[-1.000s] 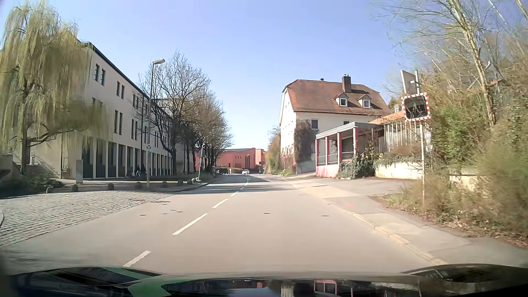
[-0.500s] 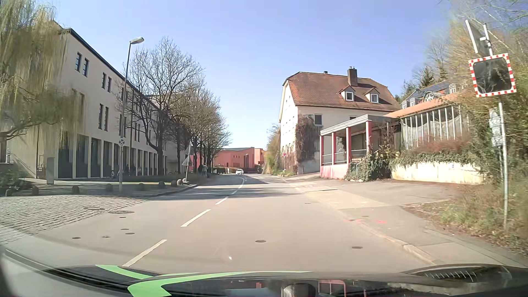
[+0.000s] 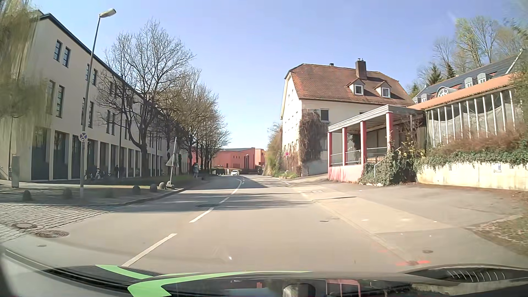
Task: Follow the waypoints while adhering to traffic rules and regulations
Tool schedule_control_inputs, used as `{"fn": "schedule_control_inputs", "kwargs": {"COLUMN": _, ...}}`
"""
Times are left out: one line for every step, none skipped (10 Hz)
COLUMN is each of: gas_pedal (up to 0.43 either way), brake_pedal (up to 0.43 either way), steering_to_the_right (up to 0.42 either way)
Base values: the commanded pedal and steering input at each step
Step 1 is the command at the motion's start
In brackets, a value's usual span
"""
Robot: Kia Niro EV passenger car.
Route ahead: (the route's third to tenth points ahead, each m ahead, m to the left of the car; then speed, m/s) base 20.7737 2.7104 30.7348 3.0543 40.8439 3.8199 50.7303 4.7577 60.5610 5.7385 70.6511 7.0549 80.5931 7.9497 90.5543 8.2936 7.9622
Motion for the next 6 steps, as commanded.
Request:
{"fn": "schedule_control_inputs", "kwargs": {"gas_pedal": 0.13, "brake_pedal": 0.0, "steering_to_the_right": -0.01}}
{"fn": "schedule_control_inputs", "kwargs": {"gas_pedal": 0.118, "brake_pedal": 0.0, "steering_to_the_right": -0.013}}
{"fn": "schedule_control_inputs", "kwargs": {"gas_pedal": 0.118, "brake_pedal": 0.0, "steering_to_the_right": -0.015}}
{"fn": "schedule_control_inputs", "kwargs": {"gas_pedal": 0.118, "brake_pedal": 0.0, "steering_to_the_right": -0.015}}
{"fn": "schedule_control_inputs", "kwargs": {"gas_pedal": 0.118, "brake_pedal": 0.0, "steering_to_the_right": -0.015}}
{"fn": "schedule_control_inputs", "kwargs": {"gas_pedal": 0.118, "brake_pedal": 0.0, "steering_to_the_right": -0.015}}
